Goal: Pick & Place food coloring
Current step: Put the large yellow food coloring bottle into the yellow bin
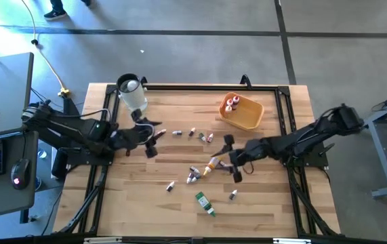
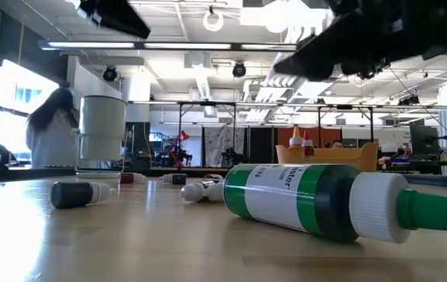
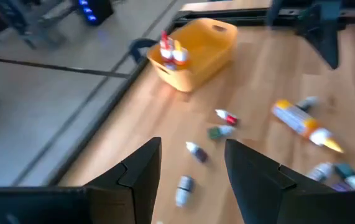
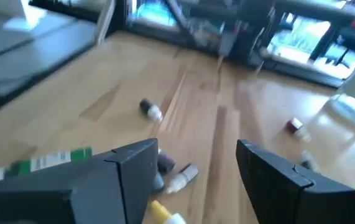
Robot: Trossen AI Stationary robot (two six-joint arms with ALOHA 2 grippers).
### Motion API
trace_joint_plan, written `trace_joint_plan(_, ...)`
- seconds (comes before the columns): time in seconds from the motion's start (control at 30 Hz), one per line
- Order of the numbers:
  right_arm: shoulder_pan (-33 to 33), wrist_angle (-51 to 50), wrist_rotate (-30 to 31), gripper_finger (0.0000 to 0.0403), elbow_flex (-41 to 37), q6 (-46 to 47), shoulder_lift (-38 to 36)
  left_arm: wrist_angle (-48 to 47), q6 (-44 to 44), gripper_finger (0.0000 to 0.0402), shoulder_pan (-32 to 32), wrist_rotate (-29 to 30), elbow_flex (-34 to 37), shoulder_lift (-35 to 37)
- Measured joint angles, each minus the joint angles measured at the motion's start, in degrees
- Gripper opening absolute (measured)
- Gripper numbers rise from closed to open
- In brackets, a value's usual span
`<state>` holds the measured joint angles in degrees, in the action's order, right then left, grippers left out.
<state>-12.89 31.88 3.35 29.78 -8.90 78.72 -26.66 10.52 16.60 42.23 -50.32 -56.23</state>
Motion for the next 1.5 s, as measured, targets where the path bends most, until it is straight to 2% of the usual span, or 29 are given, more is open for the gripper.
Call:
trace_joint_plan(0.1,-0.7,-2.9,-0.1,0.0212,4.0,1.2,5.1,7.7,2.2,0.0172,0.4,-1.3,8.9,4.1)
trace_joint_plan(0.2,-0.8,-16.1,-2.1,0.0212,12.5,1.1,10.3,12.3,4.6,0.0172,0.3,-0.3,14.4,7.0)
trace_joint_plan(0.37,-0.7,-47.3,-2.4,0.0212,30.1,1.2,19.3,13.9,4.7,0.0172,0.3,2.3,15.6,8.8)
trace_joint_plan(0.5,-0.7,-58.6,-2.7,0.0207,39.9,0.9,26.0,15.9,1.9,0.0172,0.3,2.4,15.6,9.4)
trace_joint_plan(0.63,-0.7,-63.9,-3.2,0.0199,44.9,-1.0,31.3,17.9,-1.0,0.0172,0.3,2.2,15.7,9.4)
trace_joint_plan(0.77,-0.6,-66.6,-0.9,0.0191,46.0,-3.5,34.3,17.9,-1.3,0.0172,0.3,2.2,15.7,9.4)
trace_joint_plan(0.97,0.4,-69.5,0.9,0.0179,45.9,-3.7,34.7,18.1,-2.1,0.0172,0.3,2.3,15.7,9.4)
trace_joint_plan(1.13,0.9,-73.0,1.0,0.0173,45.9,-8.9,34.6,18.1,-2.7,0.0172,0.3,2.3,15.7,9.4)
trace_joint_plan(1.5,0.9,-75.5,1.0,0.0184,45.9,-16.0,34.6,19.7,-2.8,0.0172,0.3,2.2,15.6,9.3)
